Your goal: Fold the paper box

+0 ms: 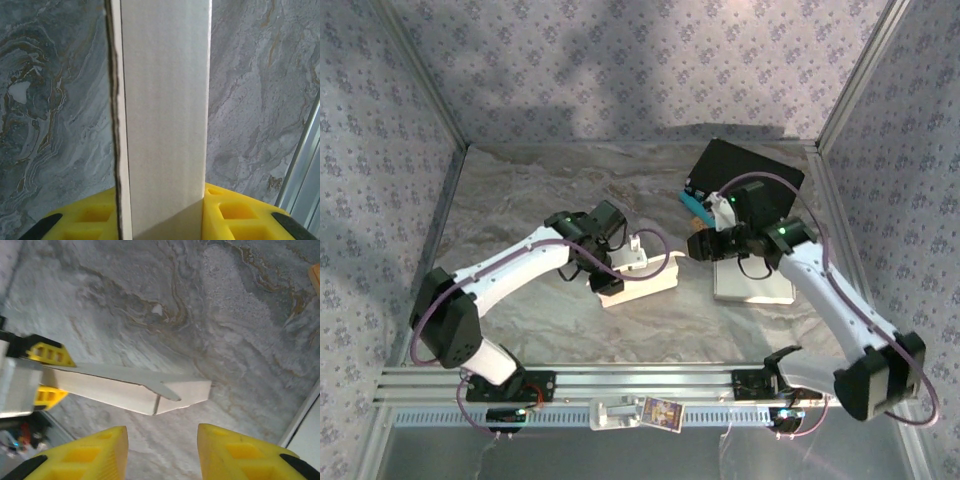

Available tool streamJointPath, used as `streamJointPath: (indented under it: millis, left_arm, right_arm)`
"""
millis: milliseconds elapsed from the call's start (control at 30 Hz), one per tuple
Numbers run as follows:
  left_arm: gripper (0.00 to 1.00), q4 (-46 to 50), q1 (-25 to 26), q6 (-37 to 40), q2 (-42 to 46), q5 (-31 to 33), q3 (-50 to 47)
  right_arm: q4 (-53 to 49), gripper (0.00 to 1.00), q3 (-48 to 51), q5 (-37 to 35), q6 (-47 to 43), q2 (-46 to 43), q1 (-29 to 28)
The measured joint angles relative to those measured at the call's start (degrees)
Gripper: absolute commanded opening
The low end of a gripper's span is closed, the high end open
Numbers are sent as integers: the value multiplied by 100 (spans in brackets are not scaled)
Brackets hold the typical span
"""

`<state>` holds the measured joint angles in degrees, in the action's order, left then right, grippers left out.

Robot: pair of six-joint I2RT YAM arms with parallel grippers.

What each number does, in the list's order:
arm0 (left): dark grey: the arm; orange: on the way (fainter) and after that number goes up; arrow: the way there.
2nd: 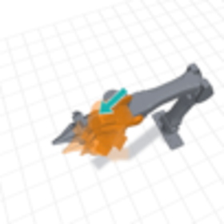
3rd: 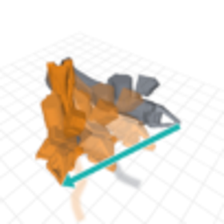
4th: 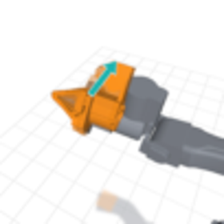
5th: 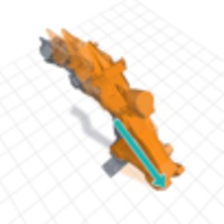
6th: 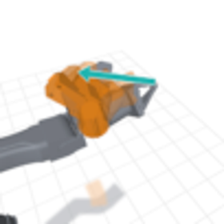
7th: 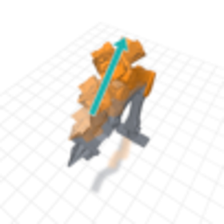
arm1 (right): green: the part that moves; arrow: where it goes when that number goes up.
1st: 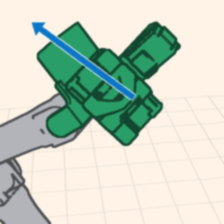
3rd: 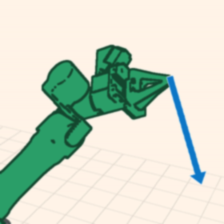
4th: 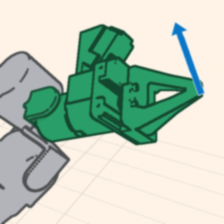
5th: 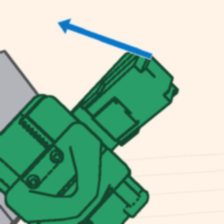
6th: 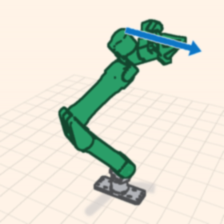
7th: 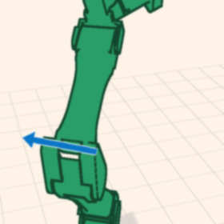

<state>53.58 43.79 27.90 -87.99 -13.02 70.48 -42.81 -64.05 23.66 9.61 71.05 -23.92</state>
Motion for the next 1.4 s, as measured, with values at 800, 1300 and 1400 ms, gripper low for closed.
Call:
streamJointPath:
  millis: [800,1300,1400]
  left_arm:
    - [34,170,-232,146,-413,-138,363]
    - [35,153,-254,164,-413,-155,363]
    - [35,153,-256,164,-413,-157,363]
  right_arm:
    - [-538,43,-778,-1237,-1563,1200,-763]
    - [-490,29,-844,-1335,-1561,1362,-800]
    - [-485,23,-844,-1311,-1556,1399,-800]
